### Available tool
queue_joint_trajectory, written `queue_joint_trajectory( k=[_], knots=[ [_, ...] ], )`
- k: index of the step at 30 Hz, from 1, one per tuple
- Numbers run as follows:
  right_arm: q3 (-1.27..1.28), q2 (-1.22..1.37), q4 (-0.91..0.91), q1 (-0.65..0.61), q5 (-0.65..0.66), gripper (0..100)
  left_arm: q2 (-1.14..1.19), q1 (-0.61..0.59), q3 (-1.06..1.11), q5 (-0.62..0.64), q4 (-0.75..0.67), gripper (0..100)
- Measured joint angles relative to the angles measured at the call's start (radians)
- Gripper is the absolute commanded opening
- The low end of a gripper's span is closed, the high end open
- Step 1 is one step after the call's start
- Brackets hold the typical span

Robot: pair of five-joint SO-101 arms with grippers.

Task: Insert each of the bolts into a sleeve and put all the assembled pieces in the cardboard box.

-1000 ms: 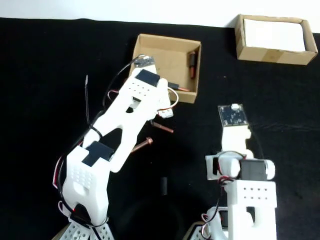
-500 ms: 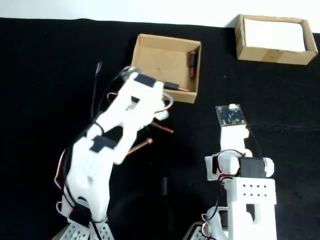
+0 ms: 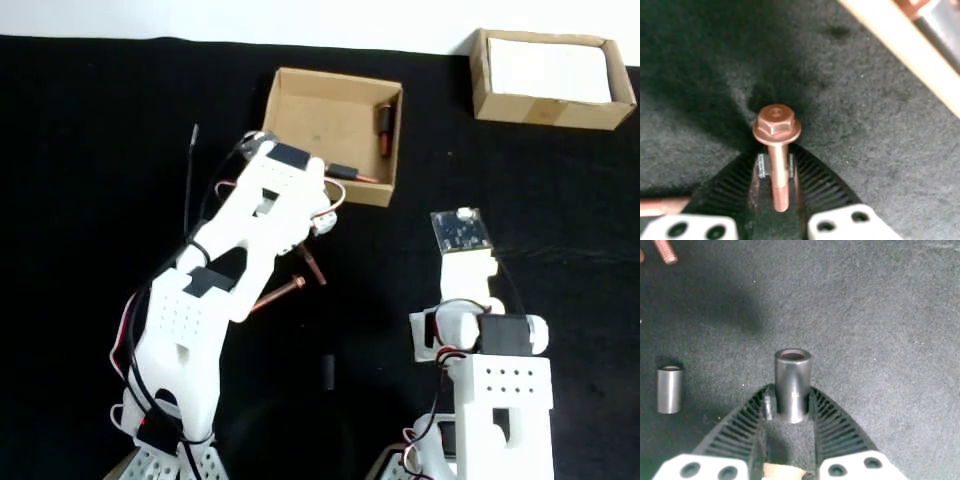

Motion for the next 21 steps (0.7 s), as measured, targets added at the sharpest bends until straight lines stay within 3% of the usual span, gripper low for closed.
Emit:
queue_joint_trajectory(
  k=[6,12,15,21],
  knots=[
    [-0.003,0.000,0.000,0.000,0.000,0.8,0.011,-0.006,-0.167,-0.043,0.129,1],
    [-0.189,0.000,0.083,0.000,-0.080,0.8,0.011,0.077,-0.566,-0.299,0.331,1],
    [-0.258,-0.032,0.107,0.000,-0.115,0.8,0.009,0.121,-0.715,-0.428,0.354,1],
    [-0.262,-0.307,0.110,0.000,-0.124,0.8,-0.138,0.121,-0.704,-0.621,0.367,1]
  ],
)
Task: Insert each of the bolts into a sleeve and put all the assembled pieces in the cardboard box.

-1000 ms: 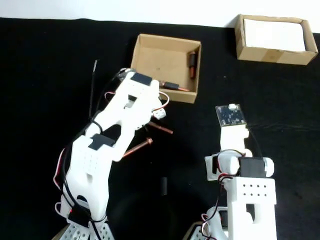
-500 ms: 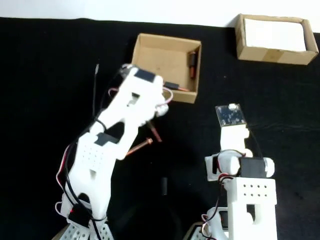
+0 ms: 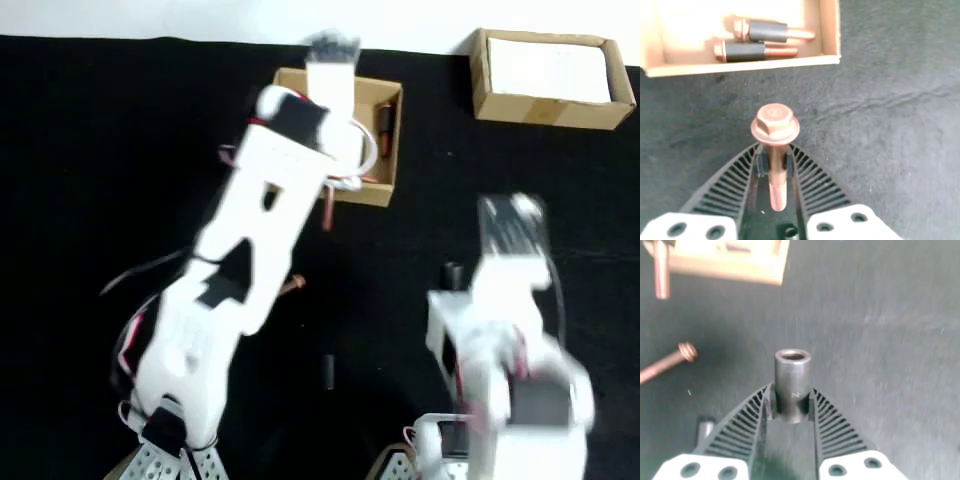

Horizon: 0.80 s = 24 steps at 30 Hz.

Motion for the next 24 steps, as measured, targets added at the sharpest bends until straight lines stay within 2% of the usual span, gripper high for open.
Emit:
queue_joint_trajectory(
  k=[4,8,11,13,17,24],
  knots=[
    [0.104,-0.253,-0.002,0.000,0.000,0.8,-0.181,0.009,0.158,-0.068,0.000,1],
    [0.275,-0.489,-0.107,0.000,0.000,0.8,-0.393,0.015,0.393,-0.083,0.002,1],
    [0.385,-0.516,-0.219,-0.002,-0.005,0.8,-0.551,0.049,0.568,-0.086,-0.006,1],
    [0.437,-0.528,-0.313,0.002,-0.006,0.8,-0.644,0.075,0.671,-0.086,-0.064,1],
    [0.569,-0.535,-0.546,0.000,-0.006,0.8,-0.810,0.078,0.888,-0.086,-0.307,1],
    [0.758,-0.534,-0.819,0.000,-0.064,0.8,-1.026,0.092,1.382,-0.054,-0.984,1]
  ],
)
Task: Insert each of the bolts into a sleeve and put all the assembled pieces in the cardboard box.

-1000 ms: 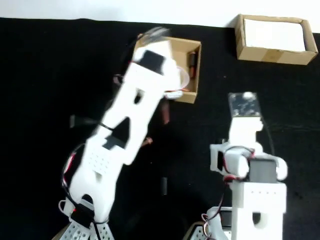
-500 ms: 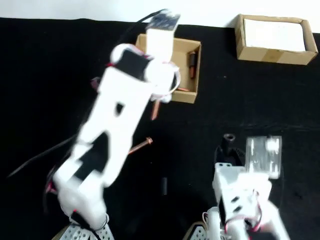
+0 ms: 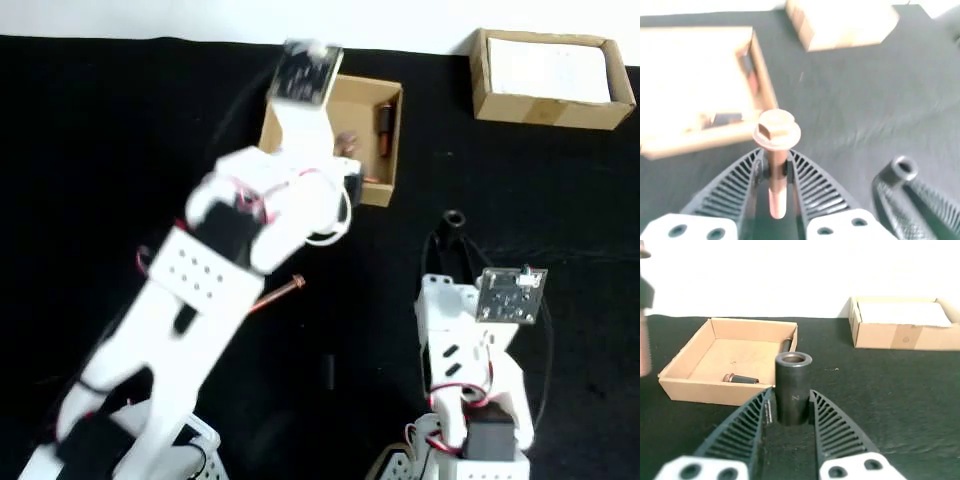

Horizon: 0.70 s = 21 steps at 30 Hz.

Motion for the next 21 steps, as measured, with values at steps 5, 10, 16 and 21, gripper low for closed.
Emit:
queue_joint_trajectory(
  k=[5,10,16,21],
  knots=[
    [0.084,0.000,-0.101,0.000,-0.060,0.8,-0.041,0.044,0.275,0.002,-0.468,1],
    [0.120,0.000,-0.157,-0.034,-0.063,0.8,-0.002,0.089,0.275,0.002,-0.655,1],
    [0.129,0.000,-0.158,-0.071,-0.063,0.8,0.097,0.158,0.176,0.002,-0.664,1],
    [0.129,0.000,-0.158,-0.072,-0.063,0.8,0.103,0.198,0.157,0.002,-0.664,1]
  ],
)
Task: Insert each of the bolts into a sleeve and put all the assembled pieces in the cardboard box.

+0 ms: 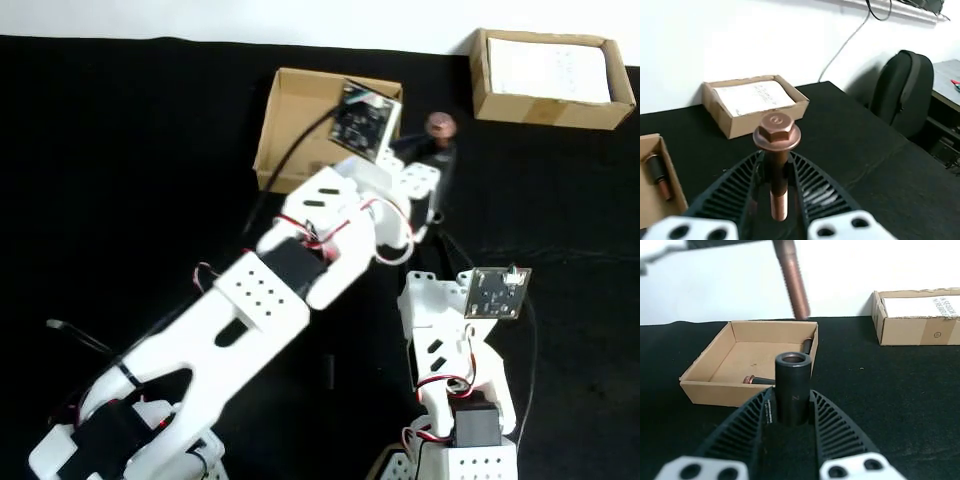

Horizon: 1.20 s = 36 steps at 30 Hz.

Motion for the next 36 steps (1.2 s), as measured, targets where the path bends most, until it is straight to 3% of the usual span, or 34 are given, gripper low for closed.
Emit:
queue_joint_trajectory(
  k=[8,31,36],
  knots=[
    [0.002,0.000,0.000,-0.003,0.000,0.8,0.002,0.008,-0.018,0.000,0.152,1],
    [0.002,0.002,0.000,-0.005,0.000,0.8,-0.026,0.046,-0.021,0.009,0.301,1],
    [0.003,0.002,0.000,-0.005,0.005,0.8,-0.026,0.046,0.002,0.009,0.301,8]
  ],
)
